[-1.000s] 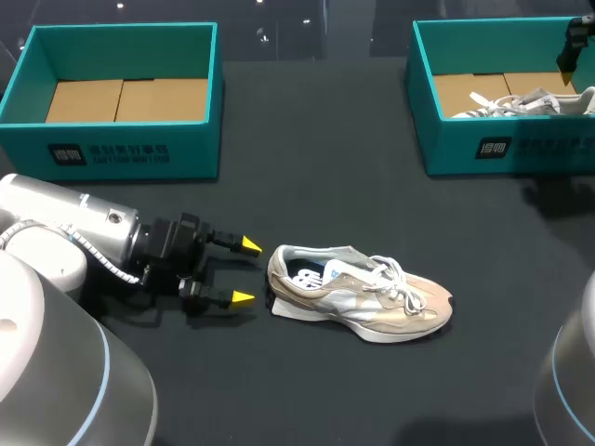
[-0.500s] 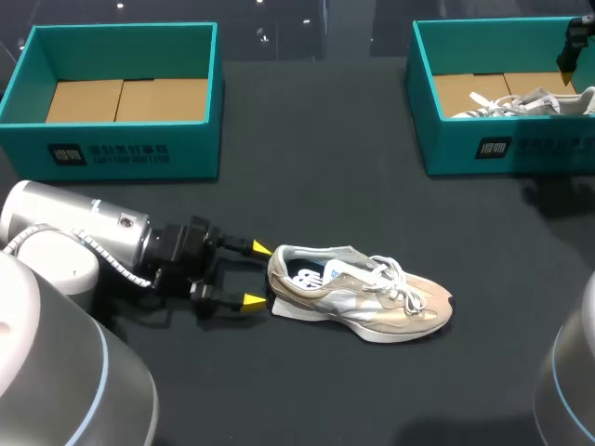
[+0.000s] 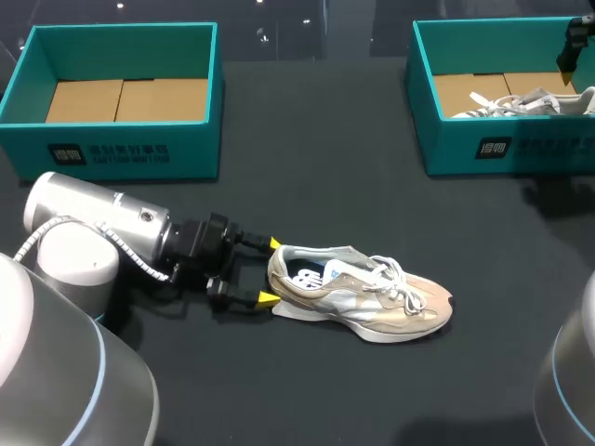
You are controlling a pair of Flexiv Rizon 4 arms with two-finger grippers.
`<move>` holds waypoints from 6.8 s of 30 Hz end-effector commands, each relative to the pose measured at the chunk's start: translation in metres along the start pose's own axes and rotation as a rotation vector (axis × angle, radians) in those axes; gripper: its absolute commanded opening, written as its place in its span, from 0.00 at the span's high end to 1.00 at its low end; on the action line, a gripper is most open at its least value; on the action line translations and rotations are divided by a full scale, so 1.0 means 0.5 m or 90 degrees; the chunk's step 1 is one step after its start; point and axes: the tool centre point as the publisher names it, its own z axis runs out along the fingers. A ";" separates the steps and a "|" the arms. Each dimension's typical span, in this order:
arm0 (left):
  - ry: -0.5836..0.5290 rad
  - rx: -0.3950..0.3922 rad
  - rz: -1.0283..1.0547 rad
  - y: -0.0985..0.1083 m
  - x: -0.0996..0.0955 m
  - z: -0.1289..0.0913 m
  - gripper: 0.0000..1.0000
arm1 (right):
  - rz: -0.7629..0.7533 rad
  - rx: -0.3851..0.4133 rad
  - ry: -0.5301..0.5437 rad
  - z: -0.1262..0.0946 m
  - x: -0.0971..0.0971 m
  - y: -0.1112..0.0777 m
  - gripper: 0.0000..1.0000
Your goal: Take the shoe out of the shoebox, open the shoe tongue, remove and reinsert the insole, then place the shoe into the shoebox
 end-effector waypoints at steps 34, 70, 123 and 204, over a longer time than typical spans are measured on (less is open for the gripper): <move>0.041 0.026 0.013 -0.017 0.019 0.107 1.00 | 0.000 -0.001 0.000 -0.001 0.000 -0.002 0.00; -0.023 0.030 -0.005 -0.019 0.036 0.075 1.00 | 0.000 -0.001 0.000 -0.001 0.000 -0.002 0.00; -0.023 0.030 -0.005 -0.019 0.036 0.075 1.00 | 0.040 0.027 -0.061 -0.105 0.608 -0.339 0.00; -0.023 0.030 -0.005 -0.019 0.036 0.075 1.00 | 0.182 -0.014 -0.344 0.192 0.876 -0.496 0.00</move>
